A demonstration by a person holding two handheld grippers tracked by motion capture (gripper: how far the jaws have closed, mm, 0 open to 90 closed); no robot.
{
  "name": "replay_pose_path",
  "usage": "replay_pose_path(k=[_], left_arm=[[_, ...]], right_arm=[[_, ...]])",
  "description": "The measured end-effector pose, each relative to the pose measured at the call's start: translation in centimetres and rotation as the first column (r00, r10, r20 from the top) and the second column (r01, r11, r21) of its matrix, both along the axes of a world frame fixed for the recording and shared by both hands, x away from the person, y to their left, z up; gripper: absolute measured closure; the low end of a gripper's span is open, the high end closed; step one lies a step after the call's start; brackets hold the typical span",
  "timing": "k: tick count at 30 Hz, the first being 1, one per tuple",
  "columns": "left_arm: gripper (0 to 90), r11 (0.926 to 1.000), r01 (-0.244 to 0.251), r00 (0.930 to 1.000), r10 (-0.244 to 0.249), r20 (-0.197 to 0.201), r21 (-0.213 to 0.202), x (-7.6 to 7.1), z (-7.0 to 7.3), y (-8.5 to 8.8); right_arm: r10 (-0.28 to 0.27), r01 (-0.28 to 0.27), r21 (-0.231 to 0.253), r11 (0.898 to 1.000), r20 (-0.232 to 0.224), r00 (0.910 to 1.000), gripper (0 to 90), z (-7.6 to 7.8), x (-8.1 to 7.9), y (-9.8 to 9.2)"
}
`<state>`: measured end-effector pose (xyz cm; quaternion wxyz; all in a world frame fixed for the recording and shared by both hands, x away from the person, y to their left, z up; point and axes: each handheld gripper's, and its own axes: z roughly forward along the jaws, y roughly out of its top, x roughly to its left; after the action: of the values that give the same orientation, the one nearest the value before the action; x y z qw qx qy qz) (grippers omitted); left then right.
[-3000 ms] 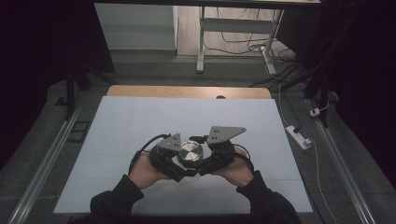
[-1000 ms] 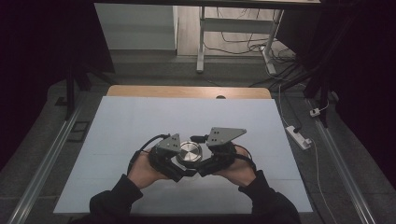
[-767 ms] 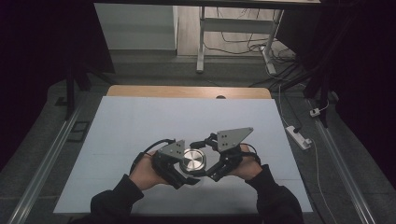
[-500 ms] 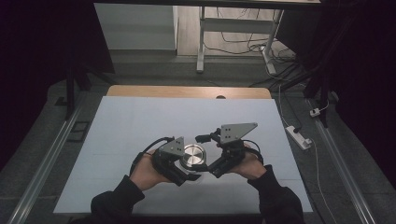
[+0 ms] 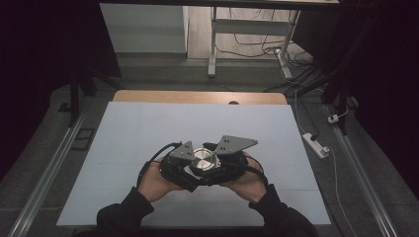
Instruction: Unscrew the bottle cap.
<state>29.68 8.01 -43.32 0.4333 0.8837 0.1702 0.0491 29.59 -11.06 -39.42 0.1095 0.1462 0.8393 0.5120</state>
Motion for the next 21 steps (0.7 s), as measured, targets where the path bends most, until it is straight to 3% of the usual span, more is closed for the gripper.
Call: replay_pose_path(k=[4,6,7,8,10,11,12,13,14,16,17,19,21], left_arm=[[15.5,0.9966,0.077,0.9969,-0.077,-0.015,-0.029,0.0,0.0,0.1],[15.5,0.9907,0.128,0.9915,-0.129,-0.014,-0.044,-0.2,0.1,0.1],[15.5,0.9858,0.160,0.9868,-0.161,-0.013,-0.049,-0.4,0.1,0.0],[15.5,0.9791,0.197,0.9802,-0.198,-0.006,-0.050,-0.6,0.1,-0.2],[15.5,0.9727,0.228,0.9735,-0.228,0.001,-0.040,-1.0,0.2,-0.7],[15.5,0.9744,0.222,0.9749,-0.222,0.002,-0.034,-1.0,0.2,-0.9],[15.5,0.9762,0.215,0.9767,-0.215,0.001,-0.032,-1.0,0.3,-0.9],[15.5,0.9792,0.200,0.9798,-0.200,0.000,-0.032,-0.9,0.3,-0.9],[15.5,0.9834,0.178,0.9839,-0.179,0.001,-0.032,-0.8,0.3,-0.8],[15.5,0.9908,0.133,0.9912,-0.133,0.000,-0.028,-0.6,0.3,-0.4],[15.5,0.9932,0.112,0.9937,-0.112,-0.003,-0.032,-0.4,0.3,-0.2],[15.5,0.9968,0.072,0.9974,-0.072,-0.006,-0.034,-0.2,0.3,0.1],[15.5,0.9982,0.051,0.9987,-0.052,-0.005,-0.030,-0.1,0.3,0.2]], right_arm=[[0.112,-0.112,0.023,0.993,-0.029,0.9933,20.3,0.1,0.6,-0.6],[0.208,-0.207,0.041,0.978,-0.025,0.9779,20.3,0.0,0.9,-1.0],[0.267,-0.265,0.051,0.963,-0.020,0.9635,20.3,0.0,1.1,-1.3],[0.332,-0.330,0.069,0.941,-0.011,0.9434,20.3,-0.1,1.4,-1.6],[0.450,-0.445,0.115,0.888,-0.019,0.8927,20.2,-0.4,1.9,-2.3],[0.479,-0.472,0.132,0.872,-0.020,0.8778,20.1,-0.6,2.1,-2.6],[0.481,-0.473,0.145,0.869,-0.031,0.8760,19.9,-0.7,2.3,-2.8],[0.471,-0.460,0.154,0.874,-0.042,0.8810,19.7,-0.8,2.3,-2.8],[0.445,-0.433,0.147,0.889,-0.055,0.8940,18.7,-0.6,2.3,-2.8],[0.363,-0.355,0.106,0.929,-0.068,0.9293,13.1,0.0,2.0,-2.5],[0.327,-0.321,0.091,0.943,-0.068,0.9425,10.7,0.3,1.8,-2.4],[0.254,-0.248,0.077,0.966,-0.074,0.9643,10.3,0.8,1.3,-2.0],[0.179,-0.178,0.033,0.984,-0.050,0.9826,9.9,0.9,0.6,-1.3]])
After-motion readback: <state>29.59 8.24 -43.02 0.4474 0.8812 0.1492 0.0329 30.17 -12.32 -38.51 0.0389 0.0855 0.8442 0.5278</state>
